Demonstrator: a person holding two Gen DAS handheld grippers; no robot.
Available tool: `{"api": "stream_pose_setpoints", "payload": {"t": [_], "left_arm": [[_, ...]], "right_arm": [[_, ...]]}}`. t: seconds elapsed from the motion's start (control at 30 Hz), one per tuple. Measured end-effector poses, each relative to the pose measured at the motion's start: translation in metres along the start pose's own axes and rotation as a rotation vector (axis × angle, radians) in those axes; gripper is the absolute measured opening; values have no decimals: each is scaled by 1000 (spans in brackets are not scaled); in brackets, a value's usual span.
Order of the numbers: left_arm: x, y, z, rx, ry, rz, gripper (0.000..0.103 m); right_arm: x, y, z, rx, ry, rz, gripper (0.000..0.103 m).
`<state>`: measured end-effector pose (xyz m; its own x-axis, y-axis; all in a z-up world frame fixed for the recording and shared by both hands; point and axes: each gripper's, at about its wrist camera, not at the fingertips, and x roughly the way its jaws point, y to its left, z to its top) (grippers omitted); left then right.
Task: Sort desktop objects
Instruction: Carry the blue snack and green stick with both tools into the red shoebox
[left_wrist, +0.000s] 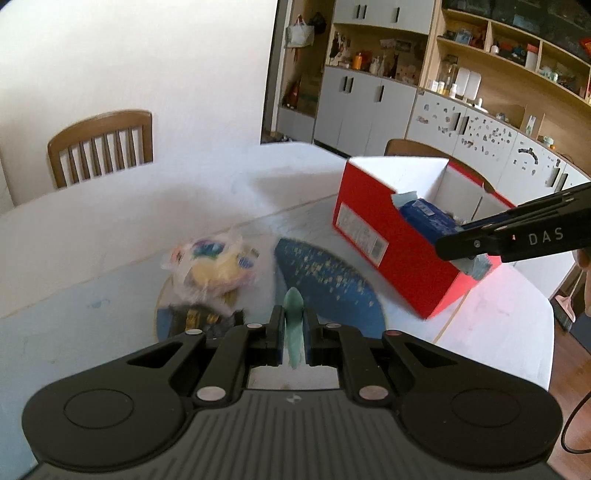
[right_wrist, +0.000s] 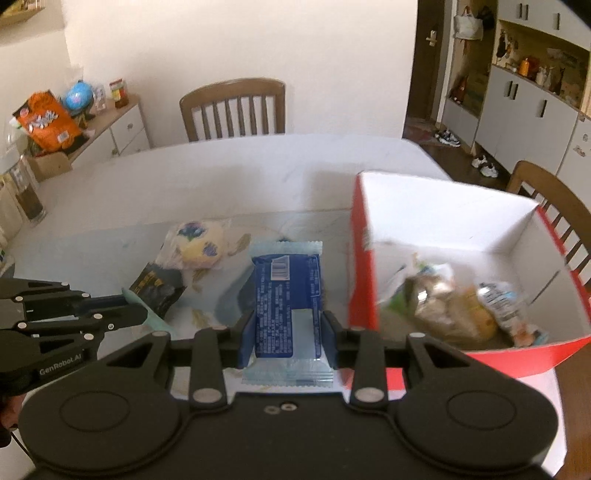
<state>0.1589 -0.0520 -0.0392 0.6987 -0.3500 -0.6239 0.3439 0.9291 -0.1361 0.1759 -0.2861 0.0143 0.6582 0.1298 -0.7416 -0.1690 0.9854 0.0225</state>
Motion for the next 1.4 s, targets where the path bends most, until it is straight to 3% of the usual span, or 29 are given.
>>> {"api": "stream_pose_setpoints", "payload": {"t": [0.53,0.83,1.07,1.4], "left_arm": [[18,-89,69,39,-107,0,9],[37,-123,114,-9,-123,-50,9],[63,-140,140,-17,-105,-83,9],[115,-159,154,82,-1,-57,9]], "right_arm": [[-23,-102,13,19,-59,-26,36],[-21,-156,20,20,-52,-50,36],[-6,-192,20,13,-29,-70,36],[14,-221,18,4,-4,-90,36]]}}
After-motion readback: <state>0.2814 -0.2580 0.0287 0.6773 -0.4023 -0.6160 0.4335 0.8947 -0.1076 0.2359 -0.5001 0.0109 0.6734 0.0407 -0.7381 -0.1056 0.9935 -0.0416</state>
